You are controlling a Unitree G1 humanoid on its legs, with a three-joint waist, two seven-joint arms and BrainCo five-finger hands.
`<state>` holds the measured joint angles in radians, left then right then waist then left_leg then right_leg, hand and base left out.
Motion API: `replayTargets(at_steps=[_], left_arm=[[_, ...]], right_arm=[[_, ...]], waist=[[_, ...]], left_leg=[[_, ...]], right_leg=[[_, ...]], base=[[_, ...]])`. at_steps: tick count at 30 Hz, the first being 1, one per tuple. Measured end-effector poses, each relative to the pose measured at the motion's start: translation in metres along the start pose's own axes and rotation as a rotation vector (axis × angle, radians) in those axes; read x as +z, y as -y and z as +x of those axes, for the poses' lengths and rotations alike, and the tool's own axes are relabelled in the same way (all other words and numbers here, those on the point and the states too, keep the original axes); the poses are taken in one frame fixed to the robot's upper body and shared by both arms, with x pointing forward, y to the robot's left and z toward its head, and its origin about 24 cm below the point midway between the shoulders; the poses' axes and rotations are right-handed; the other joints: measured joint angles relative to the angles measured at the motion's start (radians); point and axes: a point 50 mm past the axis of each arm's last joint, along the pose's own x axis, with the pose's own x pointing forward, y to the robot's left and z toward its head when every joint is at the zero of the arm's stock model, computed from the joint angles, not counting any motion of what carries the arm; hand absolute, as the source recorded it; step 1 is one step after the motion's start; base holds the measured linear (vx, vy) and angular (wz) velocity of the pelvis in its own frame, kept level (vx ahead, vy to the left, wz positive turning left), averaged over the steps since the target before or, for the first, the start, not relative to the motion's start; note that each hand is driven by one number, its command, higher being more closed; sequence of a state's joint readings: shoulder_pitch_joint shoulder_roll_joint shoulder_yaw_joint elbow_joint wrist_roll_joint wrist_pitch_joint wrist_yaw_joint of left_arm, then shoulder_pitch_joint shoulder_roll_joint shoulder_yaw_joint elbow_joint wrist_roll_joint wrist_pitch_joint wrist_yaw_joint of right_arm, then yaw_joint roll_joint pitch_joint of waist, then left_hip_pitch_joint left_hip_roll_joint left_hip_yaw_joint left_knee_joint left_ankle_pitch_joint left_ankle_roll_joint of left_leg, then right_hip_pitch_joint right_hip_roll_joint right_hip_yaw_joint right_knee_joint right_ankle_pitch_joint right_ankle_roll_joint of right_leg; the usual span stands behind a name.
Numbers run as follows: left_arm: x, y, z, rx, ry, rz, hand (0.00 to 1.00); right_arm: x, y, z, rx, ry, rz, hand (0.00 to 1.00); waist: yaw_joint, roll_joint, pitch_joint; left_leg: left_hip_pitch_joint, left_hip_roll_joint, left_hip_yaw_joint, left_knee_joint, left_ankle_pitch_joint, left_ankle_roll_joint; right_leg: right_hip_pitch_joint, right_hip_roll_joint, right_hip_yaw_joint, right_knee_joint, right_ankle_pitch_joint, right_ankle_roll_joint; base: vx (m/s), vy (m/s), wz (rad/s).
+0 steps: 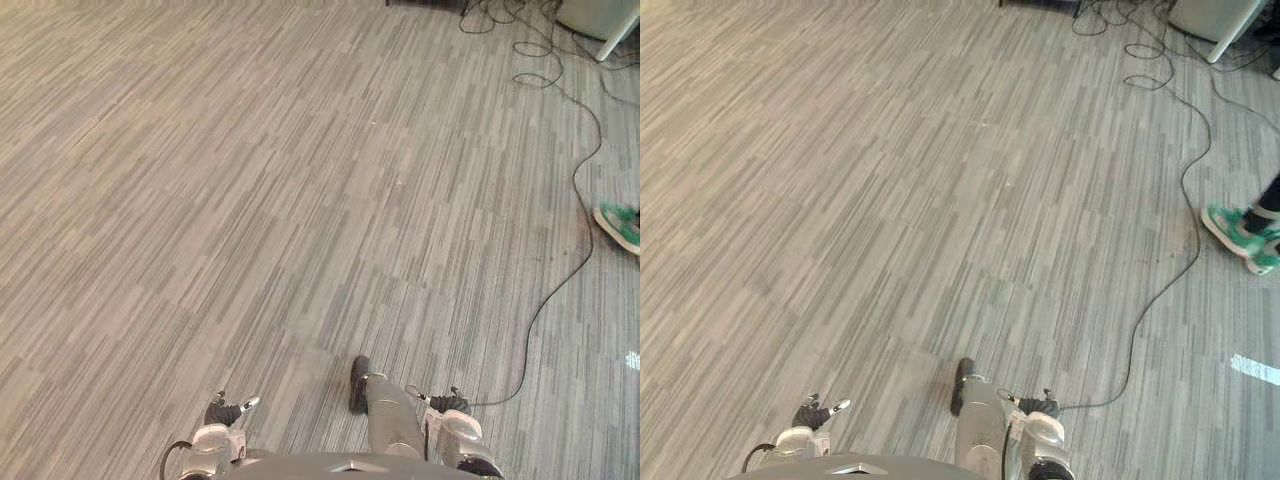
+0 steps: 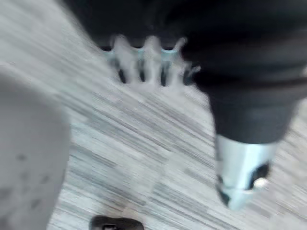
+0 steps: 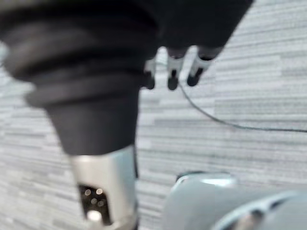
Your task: Pick up cushions and gather them together orderly.
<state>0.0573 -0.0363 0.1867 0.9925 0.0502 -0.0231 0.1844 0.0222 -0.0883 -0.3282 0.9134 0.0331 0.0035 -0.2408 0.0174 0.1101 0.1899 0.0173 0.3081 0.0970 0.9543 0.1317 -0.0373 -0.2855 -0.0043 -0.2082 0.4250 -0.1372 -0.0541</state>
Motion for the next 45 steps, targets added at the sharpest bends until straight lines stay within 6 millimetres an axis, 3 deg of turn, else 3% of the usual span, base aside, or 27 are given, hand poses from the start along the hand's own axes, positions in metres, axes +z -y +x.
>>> replayTargets(at_steps=[1,3,6,7,9,10,13,14,15,16,17,19,21,22,24,26,27,28,30,31,32,35,36,38,40,42,45], left_arm=[[0.006,-0.001,0.0,0.003,0.027,-0.009,0.0],[0.011,-0.001,0.0,0.004,0.053,-0.013,0.0],[0.018,-0.004,0.0,0.012,0.095,-0.024,0.0],[0.021,-0.004,0.0,0.015,0.107,-0.025,0.0],[0.021,-0.004,-0.001,0.017,0.11,-0.022,0.0],[0.023,-0.007,0.0,0.022,0.122,0.003,0.0],[0.028,-0.015,0.003,0.037,0.136,0.035,0.0],[0.025,-0.023,0.004,0.058,0.122,0.047,0.0],[0.019,-0.025,0.004,0.062,0.102,0.064,0.0],[0.006,-0.027,0.001,0.064,0.062,0.08,0.0],[-0.002,-0.032,0.001,0.071,0.03,0.106,0.0],[-0.007,-0.042,0.002,0.084,-0.006,0.165,0.0],[-0.009,-0.044,0.002,0.09,-0.017,0.168,0.0],[-0.011,-0.044,0.001,0.089,-0.023,0.171,0.0],[-0.009,-0.043,0.002,0.085,-0.018,0.171,0.0],[-0.009,-0.042,0.002,0.084,-0.018,0.17,0.0],[-0.009,-0.039,0.001,0.078,-0.019,0.166,0.0],[-0.009,-0.038,0.001,0.073,-0.018,0.166,0.0],[-0.009,-0.04,0.002,0.078,-0.016,0.167,0.0],[-0.012,-0.039,0.001,0.079,-0.026,0.157,0.0],[-0.016,-0.033,0.0,0.064,-0.041,0.146,0.0],[-0.013,-0.017,-0.001,0.028,-0.03,0.147,0.0],[-0.013,-0.017,-0.001,0.027,-0.031,0.143,0.0],[-0.01,-0.017,0.0,0.019,-0.02,0.127,0.0],[-0.005,-0.018,0.0,0.018,0.005,0.126,0.0],[0.0,-0.022,0.0,0.025,0.039,0.137,0.0],[0.003,-0.023,-0.001,0.022,0.059,0.163,0.0]], right_arm=[[-0.002,-0.001,-0.001,0.001,-0.005,-0.001,0.0],[-0.005,-0.004,-0.002,0.011,-0.014,-0.006,0.0],[-0.008,-0.009,-0.004,0.022,-0.027,0.0,0.0],[-0.008,-0.011,-0.004,0.024,-0.03,0.008,0.0],[-0.008,-0.013,-0.004,0.023,-0.035,0.014,0.0],[-0.012,-0.018,-0.005,0.034,-0.053,0.01,0.0],[-0.017,-0.018,-0.006,0.032,-0.075,0.016,0.0],[-0.016,-0.02,-0.006,0.036,-0.072,0.012,0.0],[-0.02,-0.021,-0.007,0.038,-0.081,0.008,0.0],[-0.022,-0.014,-0.006,0.025,-0.084,-0.006,0.0],[-0.023,-0.017,-0.007,0.035,-0.082,-0.022,0.0],[-0.03,-0.019,-0.01,0.047,-0.102,-0.039,0.0],[-0.027,-0.02,-0.011,0.054,-0.084,-0.017,0.0],[-0.024,-0.021,-0.01,0.063,-0.073,-0.022,0.0],[-0.021,-0.023,-0.01,0.068,-0.065,-0.023,0.0],[-0.017,-0.023,-0.009,0.066,-0.048,-0.015,0.0],[-0.01,-0.023,-0.008,0.067,-0.019,-0.004,0.0],[-0.007,-0.023,-0.008,0.068,-0.011,0.0,0.0],[-0.008,-0.023,-0.007,0.067,-0.013,0.0,0.0],[-0.008,-0.021,-0.007,0.059,-0.015,0.004,0.0],[-0.005,-0.016,-0.005,0.047,-0.004,0.007,0.0],[0.003,-0.006,-0.002,0.016,0.021,0.019,0.0],[0.003,-0.006,-0.002,0.017,0.022,0.019,0.0],[0.001,-0.008,-0.003,0.023,0.015,0.011,0.0],[-0.005,-0.01,-0.004,0.032,-0.01,0.003,0.0],[-0.01,-0.014,-0.005,0.045,-0.027,-0.021,0.0],[-0.011,-0.016,-0.005,0.048,-0.038,-0.026,0.0]], waist=[[0.013,0.008,0.005],[0.028,0.001,0.009],[0.047,0.003,0.009],[0.059,0.002,0.009],[0.072,0.005,0.006],[0.089,-0.027,-0.005],[0.095,-0.041,0.0],[0.1,-0.056,0.001],[0.103,-0.072,-0.012],[0.114,-0.056,-0.04],[0.115,-0.08,-0.041],[0.085,-0.125,-0.037],[0.07,-0.122,-0.024],[0.06,-0.119,-0.023],[0.06,-0.115,-0.023],[0.055,-0.112,-0.021],[0.037,-0.1,-0.019],[0.021,-0.095,-0.019],[0.016,-0.106,-0.017],[0.014,-0.104,-0.014],[0.012,-0.082,-0.018],[0.011,-0.018,-0.033],[0.007,-0.012,-0.034],[-0.005,0.006,-0.018],[0.016,0.021,-0.014],[0.036,-0.003,-0.003],[0.05,-0.008,-0.001]], left_leg=[[-0.081,0.019,0.047,0.136,-0.13,0.002],[-0.175,-0.003,0.109,0.17,-0.236,0.003],[-0.315,-0.058,0.163,0.028,-0.332,-0.004],[-0.339,-0.087,0.183,-0.161,-0.345,-0.005],[-0.339,-0.137,0.172,-0.547,-0.275,-0.032],[-0.289,-0.188,0.209,-0.629,-0.176,0.019],[-0.301,-0.188,0.209,-0.509,-0.25,0.064],[-0.328,-0.185,0.197,-0.371,-0.271,0.084],[-0.343,-0.199,0.171,-0.379,-0.31,0.099],[-0.311,-0.2,0.142,-0.46,-0.342,0.08],[-0.275,-0.229,0.154,-0.45,-0.382,0.078],[-0.211,-0.284,0.148,-0.45,-0.427,0.093],[-0.122,-0.3,0.137,-0.455,-0.469,0.1],[-0.055,-0.302,0.126,-0.488,-0.481,0.1],[0.081,-0.293,0.109,-0.609,-0.475,0.089],[0.144,-0.283,0.103,-0.666,-0.474,0.088],[0.201,-0.26,0.096,-0.72,-0.474,0.088],[0.236,-0.245,0.09,-0.753,-0.473,0.087],[0.277,-0.252,0.071,-0.784,-0.472,0.084],[0.323,-0.248,0.056,-0.797,-0.474,0.071],[0.352,-0.224,0.035,-0.791,-0.449,0.027],[0.319,-0.167,-0.037,-0.632,-0.308,-0.015],[0.294,-0.155,-0.049,-0.566,-0.281,-0.019],[0.084,-0.089,-0.097,-0.09,-0.033,-0.071],[-0.055,-0.028,-0.029,0.225,-0.117,-0.036],[-0.19,-0.019,0.055,0.306,-0.219,0.004],[-0.358,-0.042,0.125,0.098,-0.319,0.001]], right_leg=[[0.062,0.014,0.017,-0.026,-0.018,-0.006],[0.15,0.013,0.046,-0.086,-0.028,0.004],[0.267,0.002,0.086,-0.196,-0.036,0.016],[0.3,-0.011,0.098,-0.232,-0.04,0.023],[0.336,-0.029,0.123,-0.259,-0.062,0.062],[0.377,-0.065,0.164,-0.294,-0.075,0.086],[0.448,-0.067,0.167,-0.36,0.004,0.094],[0.464,-0.093,0.185,-0.318,0.01,0.097],[0.441,-0.103,0.198,-0.242,-0.014,0.131],[0.377,-0.087,0.207,-0.101,-0.045,0.178],[0.306,-0.127,0.238,0.101,-0.08,0.226],[0.162,-0.171,0.269,0.477,0.003,0.292],[0.068,-0.184,0.23,0.7,-0.003,0.258],[0.031,-0.187,0.173,0.742,-0.039,0.197],[-0.033,-0.185,0.045,0.642,-0.11,0.13],[-0.071,-0.178,-0.009,0.513,-0.132,0.104],[-0.114,-0.142,-0.029,0.279,-0.107,0.097],[-0.131,-0.116,-0.022,0.031,-0.016,0.104],[-0.131,-0.109,-0.015,-0.183,0.096,0.111],[-0.117,-0.106,0.001,-0.234,0.243,0.087],[-0.116,-0.097,0.002,-0.168,0.311,0.054],[-0.141,-0.072,-0.029,0.067,0.101,0.018],[-0.127,-0.063,-0.037,0.07,0.08,0.016],[0.015,-0.008,-0.06,0.003,0.009,0.002],[0.136,0.03,-0.046,-0.062,-0.013,-0.018],[0.28,0.031,-0.023,-0.162,-0.029,-0.003],[0.401,0.013,0.001,-0.276,-0.012,0.039]], base=[[0.33,-0.017,-0.35],[0.35,0.02,-0.33],[0.44,0.133,-0.41],[0.42,0.219,-0.52],[0.52,0.272,-0.54],[0.55,0.235,-0.31],[0.56,0.209,-0.05],[0.37,0.2,-0.07],[0.39,0.207,-0.27],[0.33,0.188,-0.47],[0.35,0.162,-0.3],[0.39,0.093,0.32],[0.47,0.033,0.34],[0.57,0.01,0.27],[0.59,-0.043,0.26],[0.51,-0.095,0.18],[0.53,-0.15,0.31],[0.55,-0.169,0.35],[0.61,-0.22,0.28],[0.67,-0.234,0.25],[0.66,-0.238,0.19],[0.73,-0.282,0.07],[0.74,-0.256,-0.01],[0.59,-0.155,0.04],[0.48,-0.067,-0.25],[0.51,-0.025,-0.2],[0.49,0.071,-0.19]])
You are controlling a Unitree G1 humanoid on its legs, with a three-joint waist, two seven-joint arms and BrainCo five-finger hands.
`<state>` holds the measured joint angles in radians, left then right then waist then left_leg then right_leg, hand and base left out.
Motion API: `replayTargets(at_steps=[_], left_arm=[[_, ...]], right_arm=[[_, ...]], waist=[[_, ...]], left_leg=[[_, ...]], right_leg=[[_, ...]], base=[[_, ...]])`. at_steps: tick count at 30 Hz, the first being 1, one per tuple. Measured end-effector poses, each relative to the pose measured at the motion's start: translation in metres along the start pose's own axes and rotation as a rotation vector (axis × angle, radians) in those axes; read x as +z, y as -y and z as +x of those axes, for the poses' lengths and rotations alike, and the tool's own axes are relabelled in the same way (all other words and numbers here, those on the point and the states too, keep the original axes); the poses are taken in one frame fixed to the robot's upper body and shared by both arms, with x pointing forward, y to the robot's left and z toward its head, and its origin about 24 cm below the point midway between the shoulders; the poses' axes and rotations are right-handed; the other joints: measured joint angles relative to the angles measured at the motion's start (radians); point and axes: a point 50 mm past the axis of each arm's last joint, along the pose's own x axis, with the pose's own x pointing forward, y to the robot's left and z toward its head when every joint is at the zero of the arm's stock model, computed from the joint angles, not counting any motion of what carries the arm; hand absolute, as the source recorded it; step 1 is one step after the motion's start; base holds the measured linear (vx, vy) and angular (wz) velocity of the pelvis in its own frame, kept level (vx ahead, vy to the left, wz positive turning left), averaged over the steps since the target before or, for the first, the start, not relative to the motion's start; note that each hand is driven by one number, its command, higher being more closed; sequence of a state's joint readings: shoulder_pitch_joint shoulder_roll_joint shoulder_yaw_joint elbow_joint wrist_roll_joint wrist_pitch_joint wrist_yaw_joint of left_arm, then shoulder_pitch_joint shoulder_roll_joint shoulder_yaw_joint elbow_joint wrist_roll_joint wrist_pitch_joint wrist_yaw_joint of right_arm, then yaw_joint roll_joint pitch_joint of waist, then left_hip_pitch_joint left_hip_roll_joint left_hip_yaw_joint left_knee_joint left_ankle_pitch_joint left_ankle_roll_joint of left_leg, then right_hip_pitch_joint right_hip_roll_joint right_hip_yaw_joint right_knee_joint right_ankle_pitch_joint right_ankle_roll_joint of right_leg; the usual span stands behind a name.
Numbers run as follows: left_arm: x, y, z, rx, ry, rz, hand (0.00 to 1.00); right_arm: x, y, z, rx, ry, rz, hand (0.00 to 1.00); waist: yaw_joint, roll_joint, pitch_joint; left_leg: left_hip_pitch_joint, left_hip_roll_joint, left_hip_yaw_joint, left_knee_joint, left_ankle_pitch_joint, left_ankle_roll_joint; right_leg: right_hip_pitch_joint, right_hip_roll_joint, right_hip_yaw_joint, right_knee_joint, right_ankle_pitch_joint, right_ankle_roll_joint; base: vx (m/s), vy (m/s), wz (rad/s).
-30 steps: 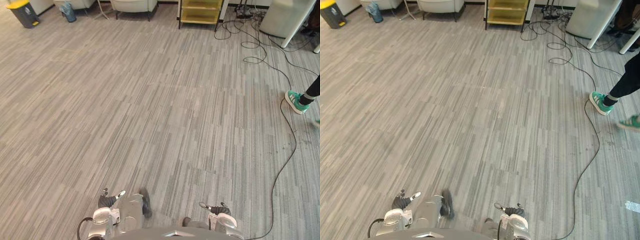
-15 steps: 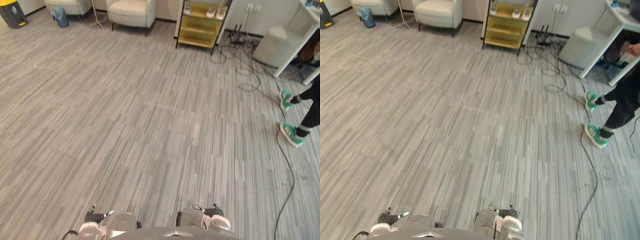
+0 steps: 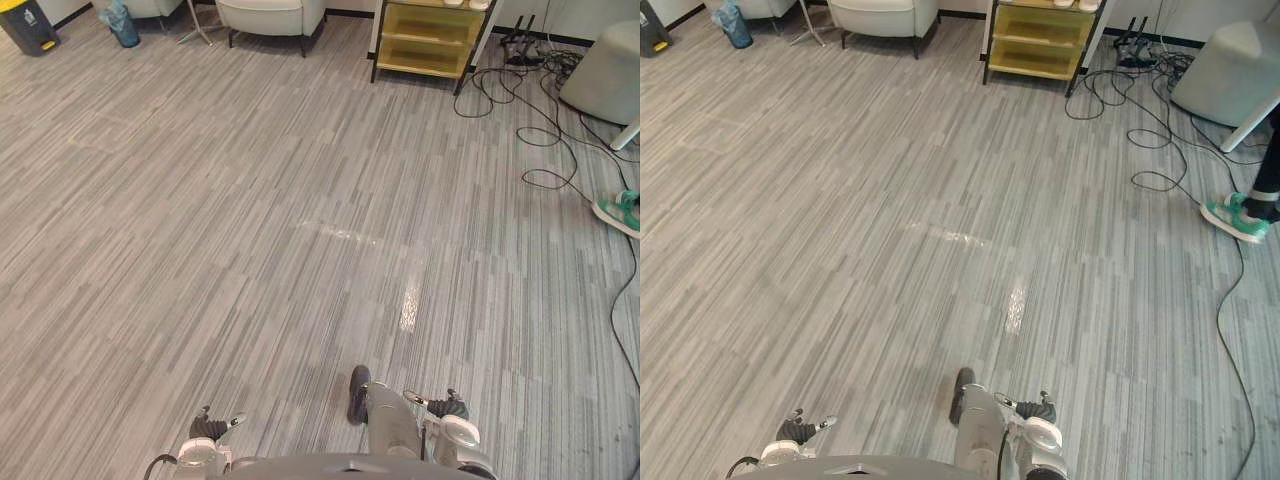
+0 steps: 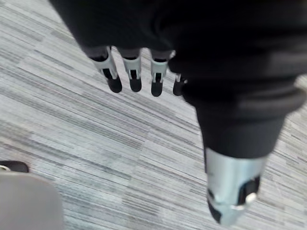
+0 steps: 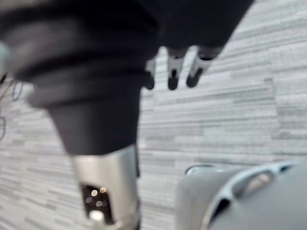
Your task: Pick up cushions and gather them together orderly.
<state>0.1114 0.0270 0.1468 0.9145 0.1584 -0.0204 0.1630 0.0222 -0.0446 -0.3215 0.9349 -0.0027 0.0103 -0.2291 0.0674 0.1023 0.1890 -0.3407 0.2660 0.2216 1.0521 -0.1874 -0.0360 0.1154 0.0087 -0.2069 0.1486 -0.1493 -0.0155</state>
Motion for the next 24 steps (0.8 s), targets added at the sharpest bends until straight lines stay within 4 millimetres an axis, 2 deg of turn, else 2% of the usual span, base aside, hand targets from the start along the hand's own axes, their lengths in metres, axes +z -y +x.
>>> replayTargets(at_steps=[1,2,3,4,5,6,7,8,9,10,11,12,14,15,17,18,19,21,22,23,24], left_arm=[[0.0,-0.001,0.0,0.002,0.001,0.0,0.0],[0.002,-0.001,0.001,0.008,0.007,0.002,0.0],[0.002,-0.002,0.001,0.008,0.008,0.009,0.0],[-0.001,0.0,0.0,-0.002,0.003,0.023,0.0],[-0.004,0.002,0.0,-0.011,-0.011,0.035,0.0],[-0.002,-0.002,0.001,-0.002,-0.008,0.044,0.0],[-0.001,-0.006,0.002,0.006,-0.004,0.052,0.0],[-0.003,-0.009,0.003,0.01,-0.014,0.059,0.0],[-0.005,-0.01,0.003,0.013,-0.021,0.057,0.0],[-0.01,-0.011,0.002,0.016,-0.042,0.055,0.0],[-0.012,-0.011,0.002,0.016,-0.051,0.056,0.0],[-0.013,-0.011,0.002,0.015,-0.055,0.057,0.0],[-0.017,-0.017,0.002,0.023,-0.077,0.068,0.0],[-0.018,-0.018,0.002,0.027,-0.083,0.065,0.0],[-0.016,-0.018,0.002,0.027,-0.081,0.063,0.0],[-0.019,-0.019,0.001,0.03,-0.089,0.062,0.0],[-0.019,-0.019,0.001,0.031,-0.088,0.062,0.0],[-0.018,-0.02,0.001,0.035,-0.084,0.06,0.0],[-0.017,-0.02,0.002,0.035,-0.08,0.057,0.0],[-0.018,-0.021,0.001,0.04,-0.085,0.048,0.0],[-0.019,-0.022,0.001,0.045,-0.087,0.044,0.0]], right_arm=[[0.0,-0.001,0.0,0.001,-0.001,0.001,0.0],[-0.001,-0.001,0.0,0.0,-0.01,0.005,0.0],[-0.001,-0.002,0.0,0.002,-0.017,0.008,0.0],[-0.004,0.0,0.0,-0.005,-0.029,0.011,0.0],[-0.006,0.0,0.0,-0.006,-0.038,0.01,0.0],[-0.007,-0.005,-0.001,0.007,-0.042,0.01,0.0],[-0.008,-0.013,-0.003,0.027,-0.045,0.019,0.0],[-0.01,-0.016,-0.004,0.034,-0.055,0.021,0.0],[-0.011,-0.016,-0.004,0.034,-0.058,0.02,0.0],[-0.013,-0.013,-0.004,0.023,-0.064,0.022,0.0],[-0.015,-0.01,-0.004,0.015,-0.069,0.025,0.0],[-0.016,-0.009,-0.004,0.013,-0.071,0.025,0.0],[-0.016,-0.008,-0.005,0.012,-0.067,0.028,0.0],[-0.018,-0.006,-0.005,0.006,-0.068,0.025,0.0],[-0.021,-0.002,-0.005,-0.005,-0.071,0.042,0.0],[-0.021,-0.003,-0.006,-0.006,-0.066,0.053,0.0],[-0.022,-0.003,-0.006,-0.005,-0.069,0.056,0.0],[-0.024,-0.004,-0.007,-0.004,-0.078,0.065,0.0],[-0.023,-0.004,-0.007,-0.006,-0.076,0.07,0.0],[-0.025,-0.004,-0.007,-0.01,-0.085,0.083,0.0],[-0.027,-0.005,-0.008,-0.01,-0.09,0.086,0.0]], waist=[[0.005,-0.002,0.001],[0.021,-0.01,0.006],[0.026,-0.019,0.01],[0.03,-0.016,0.007],[0.041,-0.016,0.008],[0.037,-0.035,0.011],[0.032,-0.058,0.013],[0.038,-0.069,0.012],[0.04,-0.073,0.009],[0.042,-0.082,0.001],[0.04,-0.086,-0.001],[0.039,-0.089,-0.003],[0.021,-0.111,-0.011],[0.011,-0.115,-0.011],[0.006,-0.112,-0.012],[0.005,-0.112,-0.012],[0.005,-0.115,-0.014],[0.006,-0.119,-0.027],[0.006,-0.118,-0.026],[0.006,-0.128,-0.032],[0.007,-0.136,-0.037]], left_leg=[[-0.007,-0.005,0.01,-0.048,-0.008,-0.001],[-0.013,-0.034,0.038,-0.231,-0.02,-0.007],[0.003,-0.085,0.027,-0.466,0.007,-0.02],[0.033,-0.119,-0.004,-0.705,0.088,-0.033],[0.072,-0.155,-0.014,-0.789,0.241,0.028],[0.079,-0.173,-0.011,-0.793,0.231,0.02],[0.076,-0.187,-0.009,-0.773,0.189,0.039],[0.066,-0.189,-0.008,-0.709,0.134,0.048],[0.064,-0.189,-0.007,-0.677,0.112,0.061],[0.068,-0.199,-0.003,-0.604,0.047,0.083],[0.085,-0.209,0.001,-0.579,0.009,0.093],[0.093,-0.212,0.004,-0.578,-0.002,0.093],[0.152,-0.251,0.009,-0.59,-0.054,0.093],[0.191,-0.262,0.01,-0.605,-0.058,0.097],[0.262,-0.27,0.008,-0.648,-0.063,0.099],[0.312,-0.268,0.003,-0.681,-0.06,0.097],[0.328,-0.267,0.001,-0.692,-0.059,0.095],[0.366,-0.25,-0.002,-0.726,-0.059,0.077],[0.371,-0.241,0.0,-0.732,-0.063,0.065],[0.38,-0.238,0.003,-0.738,-0.071,0.042],[0.379,-0.241,0.003,-0.738,-0.075,0.034]], right_leg=[[0.011,-0.005,0.004,-0.009,0.002,0.003],[0.044,-0.025,0.017,-0.039,0.002,0.01],[0.071,-0.053,0.025,-0.058,-0.004,0.03],[0.09,-0.068,0.04,-0.068,-0.022,0.059],[0.12,-0.082,0.071,-0.081,-0.043,0.09],[0.128,-0.098,0.072,-0.086,-0.04,0.084],[0.123,-0.11,0.079,-0.083,-0.012,0.06],[0.129,-0.118,0.093,-0.062,0.007,0.066],[0.131,-0.124,0.096,-0.043,0.006,0.067],[0.125,-0.143,0.112,0.039,-0.005,0.084],[0.101,-0.16,0.128,0.145,-0.017,0.103],[0.082,-0.168,0.137,0.197,-0.024,0.115],[-0.129,-0.218,0.178,0.649,-0.019,0.18],[-0.187,-0.233,0.15,0.761,-0.037,0.17],[-0.25,-0.247,0.074,0.813,-0.076,0.149],[-0.263,-0.247,0.011,0.757,-0.109,0.134],[-0.266,-0.246,-0.01,0.723,-0.119,0.128],[-0.285,-0.244,-0.086,0.527,-0.106,0.112],[-0.296,-0.243,-0.11,0.428,-0.081,0.088],[-0.305,-0.229,-0.106,0.289,0.012,0.071],[-0.305,-0.227,-0.101,0.255,0.059,0.064]], base=[[0.52,0.178,-0.37],[0.41,0.178,-0.35],[0.6,0.288,-0.46],[0.49,0.268,-0.51],[0.48,0.27,-0.33],[0.45,0.262,-0.11],[0.42,0.257,0.09],[0.42,0.252,0.03],[0.48,0.266,-0.01],[0.46,0.242,0.05],[0.38,0.194,0.05],[0.28,0.149,-0.02],[0.32,0.14,0.04],[0.37,0.118,0.18],[0.28,0.05,0.18],[0.19,-0.014,0.19],[0.27,-0.082,0.22],[0.24,-0.128,0.13],[0.2,-0.166,-0.08],[0.2,-0.181,-0.14],[0.21,-0.221,-0.21]])
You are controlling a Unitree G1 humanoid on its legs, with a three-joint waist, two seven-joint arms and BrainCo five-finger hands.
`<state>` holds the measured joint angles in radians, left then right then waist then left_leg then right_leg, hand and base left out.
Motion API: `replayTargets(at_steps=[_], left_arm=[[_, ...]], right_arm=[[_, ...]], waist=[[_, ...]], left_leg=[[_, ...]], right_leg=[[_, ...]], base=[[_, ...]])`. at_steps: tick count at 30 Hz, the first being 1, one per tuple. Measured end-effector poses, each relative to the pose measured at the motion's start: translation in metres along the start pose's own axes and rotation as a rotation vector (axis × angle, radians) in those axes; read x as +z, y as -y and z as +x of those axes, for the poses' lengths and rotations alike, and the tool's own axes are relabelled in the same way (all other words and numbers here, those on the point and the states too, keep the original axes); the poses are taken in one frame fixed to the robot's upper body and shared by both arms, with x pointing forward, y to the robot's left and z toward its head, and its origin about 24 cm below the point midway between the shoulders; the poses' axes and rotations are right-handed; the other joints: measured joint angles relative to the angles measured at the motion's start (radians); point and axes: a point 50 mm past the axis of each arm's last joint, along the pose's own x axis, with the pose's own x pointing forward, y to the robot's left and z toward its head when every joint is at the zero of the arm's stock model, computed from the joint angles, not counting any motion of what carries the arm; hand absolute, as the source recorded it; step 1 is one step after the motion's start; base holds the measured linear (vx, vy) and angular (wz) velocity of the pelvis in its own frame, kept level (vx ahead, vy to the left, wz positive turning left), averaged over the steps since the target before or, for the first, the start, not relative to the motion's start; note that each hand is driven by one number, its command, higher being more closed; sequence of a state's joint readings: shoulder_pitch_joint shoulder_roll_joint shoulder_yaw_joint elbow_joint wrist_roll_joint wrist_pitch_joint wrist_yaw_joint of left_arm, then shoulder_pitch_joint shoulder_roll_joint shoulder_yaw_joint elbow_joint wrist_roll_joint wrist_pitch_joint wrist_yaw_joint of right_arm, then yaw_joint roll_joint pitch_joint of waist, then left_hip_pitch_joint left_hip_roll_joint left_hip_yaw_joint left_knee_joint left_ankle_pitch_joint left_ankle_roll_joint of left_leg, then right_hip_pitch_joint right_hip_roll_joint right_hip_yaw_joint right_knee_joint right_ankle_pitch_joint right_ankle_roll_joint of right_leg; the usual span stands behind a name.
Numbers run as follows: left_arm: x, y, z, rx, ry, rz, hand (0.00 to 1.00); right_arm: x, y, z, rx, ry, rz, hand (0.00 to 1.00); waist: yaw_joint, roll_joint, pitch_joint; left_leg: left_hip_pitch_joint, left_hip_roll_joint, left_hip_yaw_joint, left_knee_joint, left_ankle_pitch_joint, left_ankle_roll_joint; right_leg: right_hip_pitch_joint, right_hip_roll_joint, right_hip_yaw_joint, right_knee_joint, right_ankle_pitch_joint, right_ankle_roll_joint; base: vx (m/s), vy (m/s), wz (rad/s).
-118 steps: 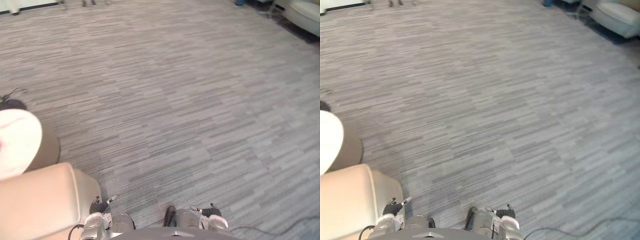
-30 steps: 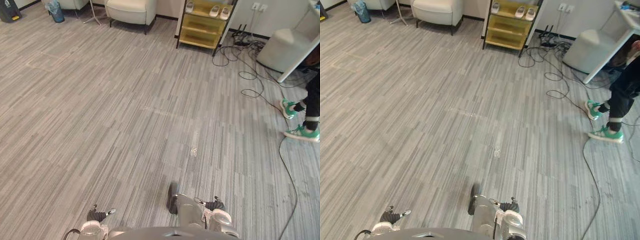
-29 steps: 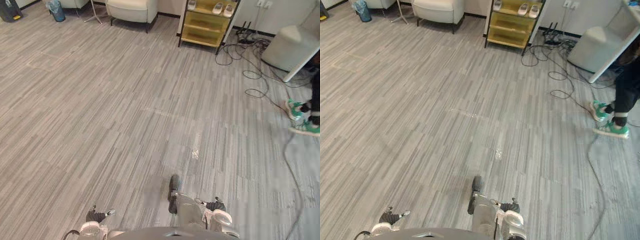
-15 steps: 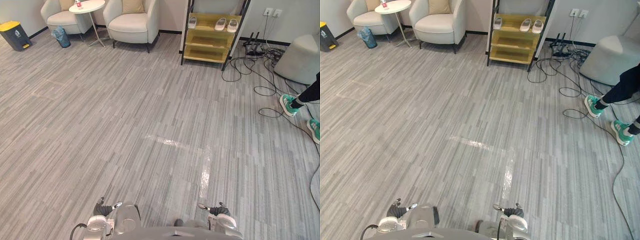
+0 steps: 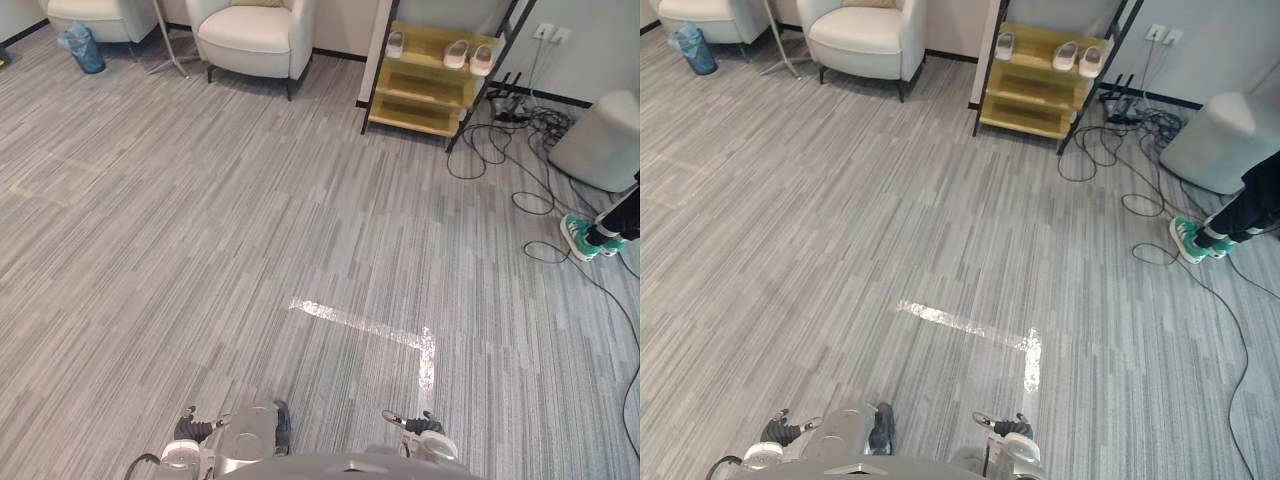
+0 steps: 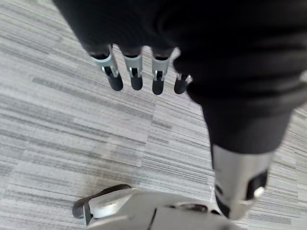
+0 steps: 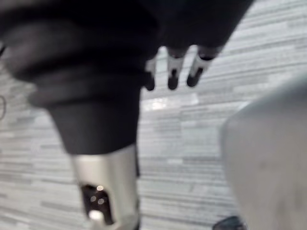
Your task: Pick up cushions and gather them together orderly.
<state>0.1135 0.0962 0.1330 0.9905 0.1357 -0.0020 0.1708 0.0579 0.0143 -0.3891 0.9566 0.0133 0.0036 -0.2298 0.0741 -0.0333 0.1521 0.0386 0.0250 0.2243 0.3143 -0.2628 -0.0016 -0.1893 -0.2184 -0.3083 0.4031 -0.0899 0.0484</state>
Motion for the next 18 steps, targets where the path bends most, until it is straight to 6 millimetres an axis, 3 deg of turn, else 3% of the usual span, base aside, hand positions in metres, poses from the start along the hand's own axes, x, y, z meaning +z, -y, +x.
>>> replayTargets(at_steps=[1,4,7,8,10,12,13,15,16,18], left_arm=[[-0.004,0.003,-0.001,-0.001,-0.017,-0.017,0.0],[-0.006,0.015,-0.004,-0.028,-0.025,-0.034,0.0],[-0.002,0.02,-0.004,-0.041,-0.017,-0.039,0.0],[-0.001,0.018,-0.003,-0.04,-0.011,-0.039,0.0],[0.003,0.017,-0.003,-0.035,0.006,-0.043,0.0],[0.002,0.018,-0.003,-0.037,0.004,-0.045,0.0],[0.002,0.018,-0.003,-0.038,0.005,-0.044,0.0],[0.005,0.019,-0.003,-0.039,0.015,-0.047,0.0],[0.003,0.021,-0.004,-0.045,0.012,-0.045,0.0],[0.0,0.01,-0.001,-0.024,-0.001,-0.022,0.0]], right_arm=[[-0.001,0.001,0.0,-0.004,-0.005,0.014,0.0],[0.0,0.013,0.002,-0.033,-0.005,0.026,0.0],[-0.001,0.016,0.003,-0.046,-0.009,0.039,0.0],[-0.001,0.015,0.002,-0.044,-0.01,0.037,0.0],[-0.002,0.014,0.002,-0.035,-0.007,0.017,0.0],[-0.002,0.015,0.002,-0.033,-0.005,0.0,0.0],[-0.003,0.015,0.002,-0.031,-0.006,-0.005,0.0],[-0.003,0.016,0.002,-0.031,-0.007,-0.015,0.0],[-0.003,0.018,0.002,-0.034,-0.004,-0.02,0.0],[-0.007,0.013,0.0,-0.024,-0.021,-0.011,0.0]], waist=[[0.002,0.007,-0.009],[0.0,0.055,-0.029],[-0.001,0.071,-0.035],[0.001,0.074,-0.032],[0.011,0.066,-0.015],[0.013,0.074,-0.012],[0.012,0.075,-0.011],[0.017,0.078,-0.012],[0.018,0.091,-0.018],[0.016,0.049,-0.037]], left_leg=[[0.007,0.016,-0.008,0.0,-0.01,-0.022],[0.016,0.066,-0.009,-0.043,-0.005,-0.046],[0.015,0.095,-0.039,-0.028,0.004,-0.066],[0.008,0.098,-0.043,0.016,0.005,-0.067],[-0.095,0.125,-0.072,0.265,0.023,-0.088],[-0.156,0.141,-0.084,0.397,0.015,-0.079],[-0.171,0.14,-0.085,0.391,0.004,-0.076],[-0.18,0.123,-0.102,0.242,-0.002,-0.087],[-0.171,0.119,-0.126,0.142,0.002,-0.072],[-0.134,0.066,-0.099,0.046,0.031,-0.04]], right_leg=[[0.003,0.02,0.016,-0.024,0.037,0.016],[0.018,0.085,0.0,-0.095,0.037,0.01],[0.043,0.123,-0.008,-0.121,0.008,-0.01],[0.052,0.123,-0.009,-0.122,-0.001,-0.011],[0.094,0.126,-0.011,-0.14,-0.011,-0.008],[0.129,0.128,-0.005,-0.16,-0.013,-0.007],[0.14,0.128,-0.001,-0.167,-0.012,-0.006],[0.137,0.131,0.027,-0.17,-0.005,0.014],[0.129,0.144,0.041,-0.17,-0.003,0.022],[0.133,0.133,0.102,-0.244,0.046,0.037]], base=[[0.16,-0.194,-0.17],[0.19,-0.191,-0.19],[0.15,-0.142,0.06],[0.09,-0.107,0.06],[0.06,-0.053,0.02],[0.08,0.034,-0.07],[0.07,0.09,-0.25],[0.07,0.148,-0.37],[0.06,0.162,-0.42],[0.14,0.143,-0.25]])
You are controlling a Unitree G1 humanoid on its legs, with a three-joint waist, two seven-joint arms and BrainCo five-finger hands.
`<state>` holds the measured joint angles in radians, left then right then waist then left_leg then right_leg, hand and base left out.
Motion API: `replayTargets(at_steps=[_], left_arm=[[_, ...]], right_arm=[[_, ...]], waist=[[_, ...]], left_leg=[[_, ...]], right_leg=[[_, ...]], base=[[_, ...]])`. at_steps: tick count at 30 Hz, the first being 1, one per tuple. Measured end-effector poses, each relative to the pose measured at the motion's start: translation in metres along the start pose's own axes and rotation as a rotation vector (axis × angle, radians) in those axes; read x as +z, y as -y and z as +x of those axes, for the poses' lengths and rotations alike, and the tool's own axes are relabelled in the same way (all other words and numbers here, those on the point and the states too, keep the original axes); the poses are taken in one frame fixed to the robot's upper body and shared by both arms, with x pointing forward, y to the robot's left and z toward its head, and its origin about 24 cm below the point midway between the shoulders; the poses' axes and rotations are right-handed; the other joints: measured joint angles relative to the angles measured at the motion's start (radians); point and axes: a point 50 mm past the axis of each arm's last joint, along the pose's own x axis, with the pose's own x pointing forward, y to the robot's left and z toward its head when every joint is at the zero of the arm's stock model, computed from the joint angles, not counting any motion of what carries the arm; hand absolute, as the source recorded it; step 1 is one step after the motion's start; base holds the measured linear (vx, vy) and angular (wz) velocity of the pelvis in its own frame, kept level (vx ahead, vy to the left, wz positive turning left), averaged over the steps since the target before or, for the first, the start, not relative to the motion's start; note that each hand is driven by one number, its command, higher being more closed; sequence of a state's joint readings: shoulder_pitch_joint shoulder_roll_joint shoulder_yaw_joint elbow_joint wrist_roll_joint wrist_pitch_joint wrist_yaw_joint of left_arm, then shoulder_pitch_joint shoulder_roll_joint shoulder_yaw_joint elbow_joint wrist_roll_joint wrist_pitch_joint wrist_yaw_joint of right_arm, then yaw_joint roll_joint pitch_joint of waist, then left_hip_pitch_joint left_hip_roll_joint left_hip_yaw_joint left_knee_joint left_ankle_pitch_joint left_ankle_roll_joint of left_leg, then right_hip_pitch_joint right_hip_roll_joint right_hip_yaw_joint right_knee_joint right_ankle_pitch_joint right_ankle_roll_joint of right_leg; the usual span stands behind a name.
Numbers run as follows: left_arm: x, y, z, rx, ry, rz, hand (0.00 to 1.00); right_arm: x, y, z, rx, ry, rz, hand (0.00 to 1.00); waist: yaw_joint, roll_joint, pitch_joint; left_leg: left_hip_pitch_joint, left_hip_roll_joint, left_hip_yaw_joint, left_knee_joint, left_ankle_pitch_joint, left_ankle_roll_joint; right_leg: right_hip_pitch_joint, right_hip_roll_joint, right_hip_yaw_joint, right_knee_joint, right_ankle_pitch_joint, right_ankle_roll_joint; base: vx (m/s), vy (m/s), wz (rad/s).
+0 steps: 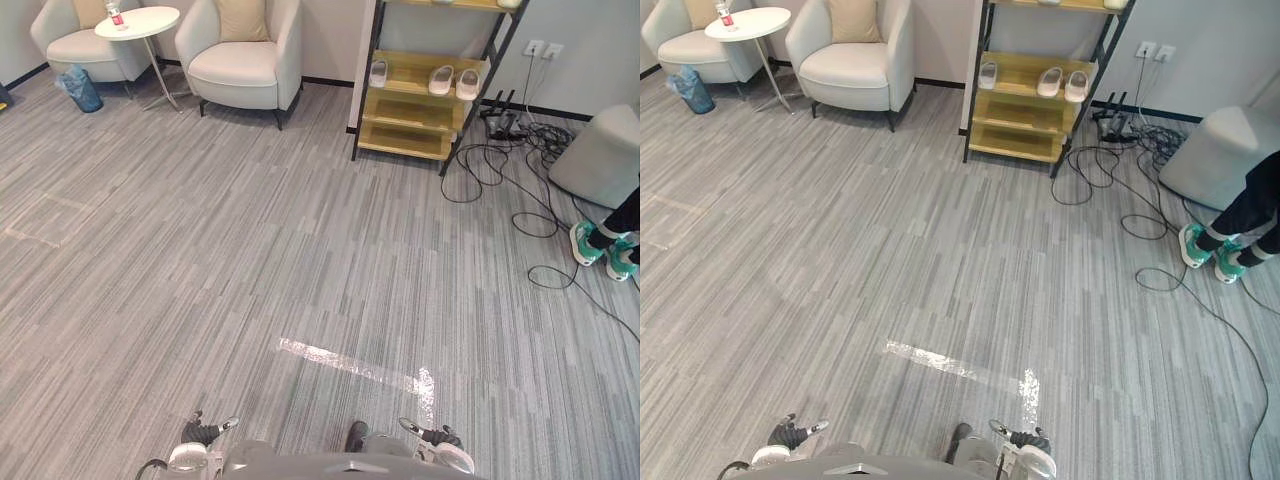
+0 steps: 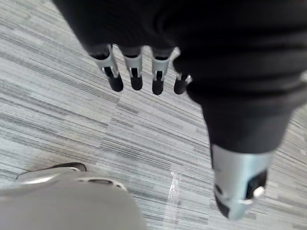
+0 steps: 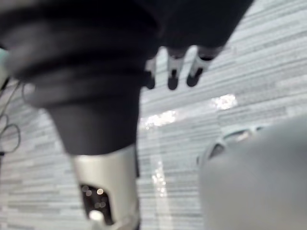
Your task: Pick up cushions and gather them together orderly.
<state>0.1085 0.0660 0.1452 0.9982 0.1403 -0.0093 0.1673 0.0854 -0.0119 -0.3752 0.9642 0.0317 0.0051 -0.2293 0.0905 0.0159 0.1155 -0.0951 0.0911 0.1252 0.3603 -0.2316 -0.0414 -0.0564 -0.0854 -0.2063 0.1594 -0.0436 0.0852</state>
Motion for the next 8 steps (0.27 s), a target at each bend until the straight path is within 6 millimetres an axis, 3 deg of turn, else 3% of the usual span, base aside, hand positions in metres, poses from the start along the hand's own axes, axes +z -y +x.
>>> replayTargets(at_steps=[8], left_arm=[[-0.0042,0.0022,-0.0006,-0.008,-0.018,-0.002,0.0]], right_arm=[[-0.0062,0.0056,-0.0002,-0.024,-0.027,0.04,0.0]], waist=[[-0.003,0.004,-0.008]], left_leg=[[0.092,-0.08,0.006,-0.095,0.019,0.028]], right_leg=[[0.096,-0.046,0.015,-0.122,0.035,0.008]], base=[[0.11,0.101,0.02]])
